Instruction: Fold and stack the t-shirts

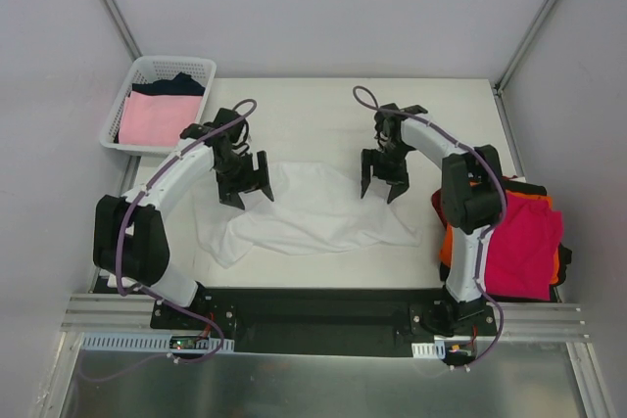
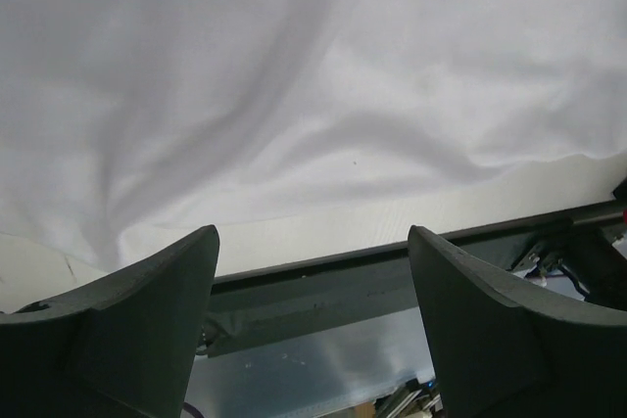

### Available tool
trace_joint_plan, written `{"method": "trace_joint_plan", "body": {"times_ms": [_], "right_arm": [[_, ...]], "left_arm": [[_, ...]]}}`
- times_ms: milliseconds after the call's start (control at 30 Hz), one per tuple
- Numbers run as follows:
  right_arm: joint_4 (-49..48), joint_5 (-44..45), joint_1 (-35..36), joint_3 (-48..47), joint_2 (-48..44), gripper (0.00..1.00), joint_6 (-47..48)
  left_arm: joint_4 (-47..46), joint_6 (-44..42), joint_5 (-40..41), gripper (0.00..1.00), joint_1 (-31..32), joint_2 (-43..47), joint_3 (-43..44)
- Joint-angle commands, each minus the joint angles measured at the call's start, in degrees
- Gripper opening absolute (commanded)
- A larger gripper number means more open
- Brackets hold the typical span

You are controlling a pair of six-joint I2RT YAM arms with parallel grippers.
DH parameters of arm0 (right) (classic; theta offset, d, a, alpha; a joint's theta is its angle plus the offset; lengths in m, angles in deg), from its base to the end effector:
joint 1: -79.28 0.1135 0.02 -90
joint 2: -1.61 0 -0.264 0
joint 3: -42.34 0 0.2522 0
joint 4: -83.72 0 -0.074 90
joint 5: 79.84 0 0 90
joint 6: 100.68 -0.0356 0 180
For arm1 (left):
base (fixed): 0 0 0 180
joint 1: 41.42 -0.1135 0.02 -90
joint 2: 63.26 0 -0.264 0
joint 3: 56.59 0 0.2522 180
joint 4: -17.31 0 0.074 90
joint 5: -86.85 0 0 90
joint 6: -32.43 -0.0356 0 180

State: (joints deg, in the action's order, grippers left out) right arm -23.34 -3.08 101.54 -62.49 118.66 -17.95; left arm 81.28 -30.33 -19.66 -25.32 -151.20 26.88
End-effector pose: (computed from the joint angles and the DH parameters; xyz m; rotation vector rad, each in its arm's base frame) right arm 0.3631 0.1574 0.1870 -0.4189 3.0674 0.3808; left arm 0.2870 -0.0934 0.2571 -0.1976 2.8351 -0.5828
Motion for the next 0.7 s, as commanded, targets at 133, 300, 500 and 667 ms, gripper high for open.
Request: {"method": "trace_joint_plan", "body": {"times_ms": [133,300,500,667], "right_arm": [[1.0,1.1,-11.9,-0.3,-0.9,0.75,2.2],[-1.2,-5.7,-12.0,-1.8,4.4,0.73,3.1],[-5.7,-15.0,-11.8,-2.6,9.9,0.7,1.6],[-7.6,-19.5,-11.1,-3.7,13.6,0.67,1.5]], "left_arm": [[-2.0,0.4,-5.0,0.78,2.0,-1.6,-2.6],[-2.3,0.4,-7.0,0.77,2.7,-4.7,0.0],[-2.3,0.2,-7.5,0.77,3.8,-7.2,2.4],[-2.7,0.7,-7.0,0.77,5.0,-8.5,1.9]]}}
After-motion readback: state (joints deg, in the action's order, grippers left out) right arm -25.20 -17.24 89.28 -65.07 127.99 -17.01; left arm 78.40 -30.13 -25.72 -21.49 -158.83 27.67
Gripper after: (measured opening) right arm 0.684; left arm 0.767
